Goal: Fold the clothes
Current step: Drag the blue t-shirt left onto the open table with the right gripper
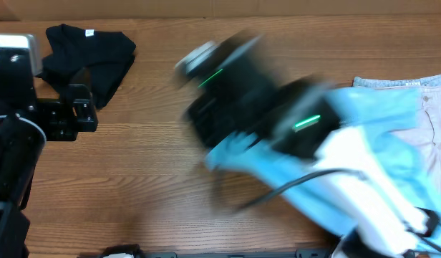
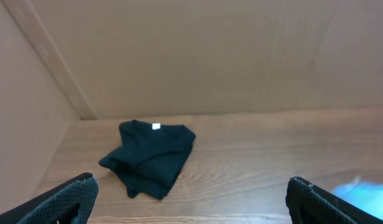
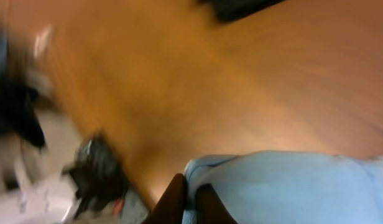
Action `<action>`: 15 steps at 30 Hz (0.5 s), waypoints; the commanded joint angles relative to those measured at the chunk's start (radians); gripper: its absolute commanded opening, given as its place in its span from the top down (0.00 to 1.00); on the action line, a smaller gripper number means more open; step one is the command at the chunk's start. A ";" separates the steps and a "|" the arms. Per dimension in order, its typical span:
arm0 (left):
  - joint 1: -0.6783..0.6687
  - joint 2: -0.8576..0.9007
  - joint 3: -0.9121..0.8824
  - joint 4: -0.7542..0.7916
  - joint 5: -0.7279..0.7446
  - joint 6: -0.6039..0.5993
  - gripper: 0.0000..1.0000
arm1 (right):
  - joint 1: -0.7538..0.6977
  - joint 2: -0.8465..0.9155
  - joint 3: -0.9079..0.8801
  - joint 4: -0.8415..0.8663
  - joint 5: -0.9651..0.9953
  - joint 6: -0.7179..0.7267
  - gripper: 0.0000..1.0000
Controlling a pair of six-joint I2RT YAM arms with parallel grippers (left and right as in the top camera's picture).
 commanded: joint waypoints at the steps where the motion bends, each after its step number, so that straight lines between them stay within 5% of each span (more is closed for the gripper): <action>1: -0.006 -0.002 0.021 -0.003 -0.038 -0.039 0.00 | 0.195 0.053 0.004 0.008 0.216 -0.008 0.92; 4: -0.006 -0.001 0.021 -0.003 -0.014 -0.037 0.00 | 0.259 0.069 0.004 0.023 0.309 0.015 0.83; 8: -0.006 0.008 0.021 -0.002 0.070 -0.011 0.00 | 0.238 0.056 0.021 0.023 0.357 0.025 0.41; 15: -0.007 0.089 0.019 -0.064 0.365 0.052 0.00 | 0.065 -0.079 0.023 0.020 0.369 0.143 0.33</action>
